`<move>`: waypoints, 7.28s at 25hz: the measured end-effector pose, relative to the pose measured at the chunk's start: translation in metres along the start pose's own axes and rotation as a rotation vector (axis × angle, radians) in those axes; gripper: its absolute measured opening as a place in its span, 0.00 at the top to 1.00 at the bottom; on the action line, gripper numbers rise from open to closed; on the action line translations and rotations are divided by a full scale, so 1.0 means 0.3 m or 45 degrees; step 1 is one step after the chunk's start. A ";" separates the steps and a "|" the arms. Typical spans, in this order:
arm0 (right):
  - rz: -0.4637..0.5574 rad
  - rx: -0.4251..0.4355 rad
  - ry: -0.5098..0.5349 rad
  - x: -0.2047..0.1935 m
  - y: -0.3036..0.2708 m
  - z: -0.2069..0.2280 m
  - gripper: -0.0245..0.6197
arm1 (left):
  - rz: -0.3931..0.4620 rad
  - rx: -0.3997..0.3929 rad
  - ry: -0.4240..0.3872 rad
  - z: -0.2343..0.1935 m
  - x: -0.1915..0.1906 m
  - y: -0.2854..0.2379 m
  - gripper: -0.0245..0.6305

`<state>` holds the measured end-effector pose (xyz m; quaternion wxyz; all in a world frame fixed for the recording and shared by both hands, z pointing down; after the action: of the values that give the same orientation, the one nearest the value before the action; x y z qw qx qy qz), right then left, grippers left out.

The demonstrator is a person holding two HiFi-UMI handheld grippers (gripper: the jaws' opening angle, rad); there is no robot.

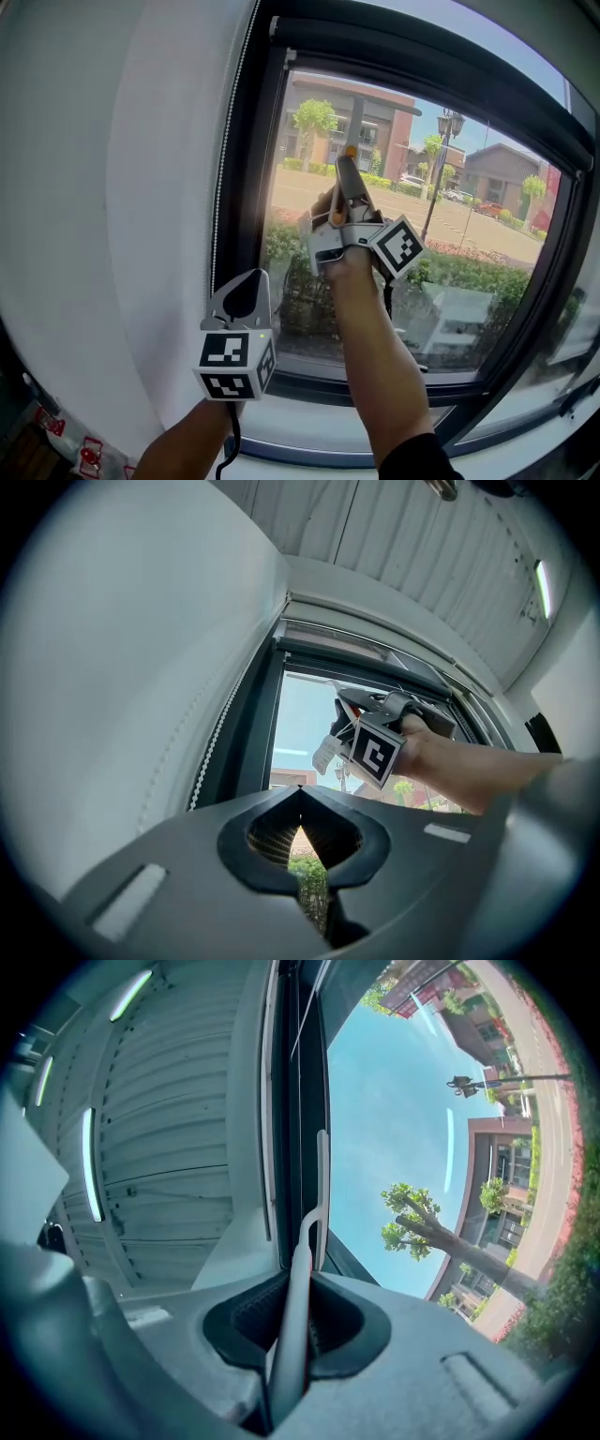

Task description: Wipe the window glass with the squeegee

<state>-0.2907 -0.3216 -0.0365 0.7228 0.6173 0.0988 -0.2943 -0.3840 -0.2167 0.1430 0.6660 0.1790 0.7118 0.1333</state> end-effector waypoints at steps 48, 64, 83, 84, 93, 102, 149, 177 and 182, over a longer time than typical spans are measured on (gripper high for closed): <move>-0.045 -0.320 -0.156 -0.435 0.783 0.163 0.90 | -0.390 0.105 0.067 -0.007 -0.579 0.195 0.93; 0.010 -0.074 0.047 -0.056 0.394 0.087 0.90 | -0.089 0.027 -0.075 0.052 -0.157 -0.054 0.94; 0.090 0.016 0.073 0.343 0.105 0.082 0.90 | 0.050 -0.041 -0.143 0.204 0.057 -0.220 0.93; 0.090 0.019 0.063 0.340 0.112 0.083 0.90 | 0.048 -0.043 -0.141 0.208 0.052 -0.220 0.93; 0.059 0.009 0.004 0.252 0.289 0.109 0.90 | -0.007 -0.074 -0.105 0.252 -0.039 -0.204 0.94; 0.024 -0.069 -0.080 0.127 0.565 0.139 0.90 | -0.124 -0.078 -0.055 0.288 -0.202 -0.158 0.93; 0.077 -0.035 0.022 0.612 0.367 0.044 0.90 | -0.016 -0.138 -0.153 0.541 0.015 -0.309 0.94; 0.032 -0.035 -0.035 0.537 0.535 0.114 0.90 | -0.129 -0.139 -0.188 0.518 -0.125 -0.377 0.94; 0.029 -0.060 -0.072 0.477 0.628 0.121 0.90 | -0.171 -0.149 -0.166 0.514 -0.190 -0.368 0.93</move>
<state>-0.0801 -0.3875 0.0562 0.7430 0.5927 0.0783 -0.3008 -0.2363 -0.3483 0.1352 0.7276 0.1002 0.6684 0.1178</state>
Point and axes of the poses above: the fingertips, and each gripper's own axes: y backward along the fingers, z to its right, x out of its top, the point moved 3 cm from there along y, backward along the fingers, and after that the axes turned 1 degree about y, right-handed, at the moved point
